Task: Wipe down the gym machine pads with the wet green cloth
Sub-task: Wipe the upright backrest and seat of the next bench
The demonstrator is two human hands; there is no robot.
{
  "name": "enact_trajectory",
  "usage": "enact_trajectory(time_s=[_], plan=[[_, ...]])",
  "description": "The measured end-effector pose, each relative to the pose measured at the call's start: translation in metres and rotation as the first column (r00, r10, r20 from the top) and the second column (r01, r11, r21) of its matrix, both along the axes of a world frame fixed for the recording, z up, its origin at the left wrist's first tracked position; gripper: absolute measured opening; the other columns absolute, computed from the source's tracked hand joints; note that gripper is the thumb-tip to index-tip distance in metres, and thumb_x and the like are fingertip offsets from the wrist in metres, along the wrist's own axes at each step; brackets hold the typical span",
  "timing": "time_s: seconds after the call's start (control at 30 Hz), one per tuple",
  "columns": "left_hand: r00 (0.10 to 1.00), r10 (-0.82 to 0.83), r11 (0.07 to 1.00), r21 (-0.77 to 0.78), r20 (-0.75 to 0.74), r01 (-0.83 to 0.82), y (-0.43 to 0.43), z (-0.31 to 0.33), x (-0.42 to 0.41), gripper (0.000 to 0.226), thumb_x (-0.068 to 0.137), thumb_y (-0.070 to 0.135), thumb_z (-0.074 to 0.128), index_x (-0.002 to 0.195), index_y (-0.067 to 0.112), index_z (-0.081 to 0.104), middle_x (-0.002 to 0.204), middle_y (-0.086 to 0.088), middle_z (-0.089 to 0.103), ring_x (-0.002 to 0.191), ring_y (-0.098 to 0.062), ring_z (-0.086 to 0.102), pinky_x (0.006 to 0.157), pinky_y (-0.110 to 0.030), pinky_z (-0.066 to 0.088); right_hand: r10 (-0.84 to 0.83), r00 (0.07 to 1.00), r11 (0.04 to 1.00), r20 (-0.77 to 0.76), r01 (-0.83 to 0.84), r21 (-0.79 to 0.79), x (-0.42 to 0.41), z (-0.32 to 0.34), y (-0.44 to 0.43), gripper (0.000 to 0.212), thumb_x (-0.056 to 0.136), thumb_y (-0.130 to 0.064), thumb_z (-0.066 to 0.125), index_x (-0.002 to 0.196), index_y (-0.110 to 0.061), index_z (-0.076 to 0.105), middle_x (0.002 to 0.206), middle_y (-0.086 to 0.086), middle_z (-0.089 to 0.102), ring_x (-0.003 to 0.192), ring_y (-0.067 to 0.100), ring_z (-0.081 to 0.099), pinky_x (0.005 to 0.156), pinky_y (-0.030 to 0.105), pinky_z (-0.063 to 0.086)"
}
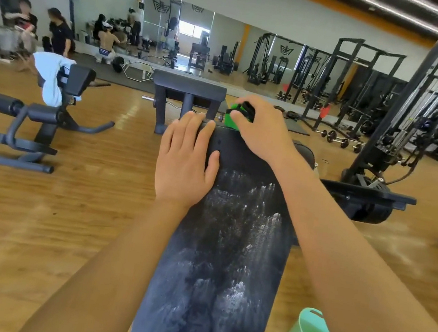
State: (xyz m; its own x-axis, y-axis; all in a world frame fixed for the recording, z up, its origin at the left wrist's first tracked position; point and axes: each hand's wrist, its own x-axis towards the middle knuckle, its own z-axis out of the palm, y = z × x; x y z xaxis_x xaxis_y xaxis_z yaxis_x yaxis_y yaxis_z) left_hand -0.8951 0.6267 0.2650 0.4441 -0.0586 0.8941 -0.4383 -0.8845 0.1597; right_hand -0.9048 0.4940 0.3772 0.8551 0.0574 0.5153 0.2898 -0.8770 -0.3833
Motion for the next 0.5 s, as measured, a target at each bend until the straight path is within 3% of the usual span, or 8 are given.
enact_trajectory(time_s=[0.1,0.33,0.5], plan=[[1.000,-0.012,1.000,0.004,-0.001,0.012,0.001,0.000,0.000,0.047,0.096,0.033,0.039,0.135,0.008,0.048,0.144,-0.013,0.044,0.138,-0.027,0.030,0.115,-0.041,0.018,0.007,1.000,0.999,-0.027,-0.008,-0.040,-0.002,0.005,-0.005,0.028,0.099,-0.025,0.052,0.126,-0.017,0.058,0.126,0.002,0.060,0.116,0.018,0.053,0.081,0.016,0.031],[1.000,-0.021,1.000,-0.002,0.003,0.021,0.001,0.000,0.000,0.047,0.096,0.031,0.040,0.135,0.007,0.047,0.144,-0.013,0.043,0.139,-0.029,0.032,0.116,-0.042,0.018,-0.251,0.966,0.968,-0.068,0.252,0.010,-0.002,0.008,-0.056,0.026,0.099,-0.021,0.052,0.122,-0.015,0.061,0.126,0.009,0.059,0.116,0.026,0.053,0.090,0.030,0.040],[1.000,-0.022,1.000,-0.010,0.013,0.022,0.001,0.000,0.001,0.048,0.095,0.031,0.040,0.135,0.006,0.047,0.144,-0.015,0.043,0.138,-0.030,0.032,0.117,-0.043,0.017,-0.091,0.995,0.995,-0.043,0.093,0.041,0.013,0.006,-0.003,0.024,0.096,-0.021,0.058,0.118,-0.015,0.062,0.120,0.003,0.062,0.112,0.019,0.055,0.084,0.022,0.037]])
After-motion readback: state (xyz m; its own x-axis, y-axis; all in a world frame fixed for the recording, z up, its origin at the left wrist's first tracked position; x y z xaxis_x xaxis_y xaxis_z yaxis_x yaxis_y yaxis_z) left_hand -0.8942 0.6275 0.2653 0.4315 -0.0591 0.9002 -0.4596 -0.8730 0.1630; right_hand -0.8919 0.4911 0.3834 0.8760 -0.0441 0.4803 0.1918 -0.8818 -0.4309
